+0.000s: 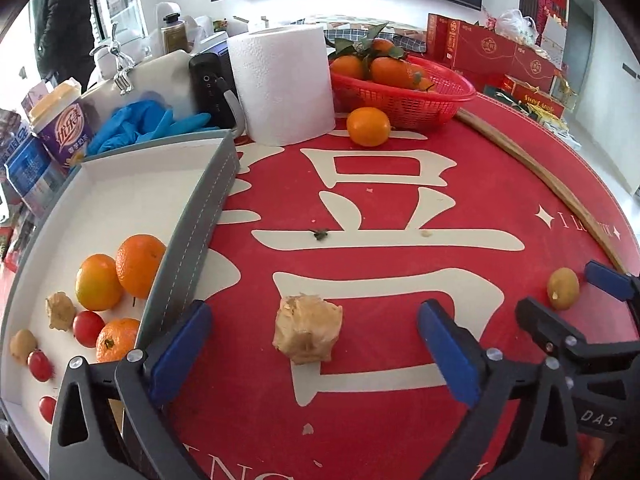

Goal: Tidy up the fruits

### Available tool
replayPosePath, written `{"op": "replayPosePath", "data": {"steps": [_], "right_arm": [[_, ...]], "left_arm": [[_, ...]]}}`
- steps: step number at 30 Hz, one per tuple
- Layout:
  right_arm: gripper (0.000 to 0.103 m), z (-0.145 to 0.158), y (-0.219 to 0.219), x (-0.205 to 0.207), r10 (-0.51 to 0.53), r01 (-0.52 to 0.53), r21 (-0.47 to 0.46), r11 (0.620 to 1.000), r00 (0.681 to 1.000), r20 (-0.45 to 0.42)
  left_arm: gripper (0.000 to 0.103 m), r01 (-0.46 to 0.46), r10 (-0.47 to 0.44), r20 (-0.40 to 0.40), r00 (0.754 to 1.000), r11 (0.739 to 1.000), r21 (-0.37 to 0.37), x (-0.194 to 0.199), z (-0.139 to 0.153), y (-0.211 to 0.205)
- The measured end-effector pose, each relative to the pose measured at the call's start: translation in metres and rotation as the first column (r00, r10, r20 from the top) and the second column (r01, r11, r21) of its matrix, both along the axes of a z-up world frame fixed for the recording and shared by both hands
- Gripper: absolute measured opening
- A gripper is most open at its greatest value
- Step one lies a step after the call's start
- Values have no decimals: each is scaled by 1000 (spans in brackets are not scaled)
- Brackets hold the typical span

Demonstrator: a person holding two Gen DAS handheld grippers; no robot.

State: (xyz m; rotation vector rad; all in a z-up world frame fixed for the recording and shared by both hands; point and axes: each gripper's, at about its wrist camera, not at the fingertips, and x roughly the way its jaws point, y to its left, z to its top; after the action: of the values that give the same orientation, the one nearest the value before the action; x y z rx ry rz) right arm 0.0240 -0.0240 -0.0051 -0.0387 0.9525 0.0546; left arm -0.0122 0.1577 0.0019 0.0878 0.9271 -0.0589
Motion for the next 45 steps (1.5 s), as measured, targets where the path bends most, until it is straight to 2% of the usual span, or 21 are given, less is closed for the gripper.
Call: {"op": "replayPosePath", "data": {"steps": [4,9,45], "right_arm": [[103,0,0,0,-11,11,-3,1000,1000,0],[103,1,-8,-2,-83,83,-7,997,997,0],[103,1,-8,-2,-86,86,-9,996,996,1]], "left_arm": [[102,-1,1,0,1000,1000,0,0,0,0],[102,0,0,-1,1000,1000,2,0,0,-1],[102,0,0,-1,1000,1000,2,0,0,0]]}}
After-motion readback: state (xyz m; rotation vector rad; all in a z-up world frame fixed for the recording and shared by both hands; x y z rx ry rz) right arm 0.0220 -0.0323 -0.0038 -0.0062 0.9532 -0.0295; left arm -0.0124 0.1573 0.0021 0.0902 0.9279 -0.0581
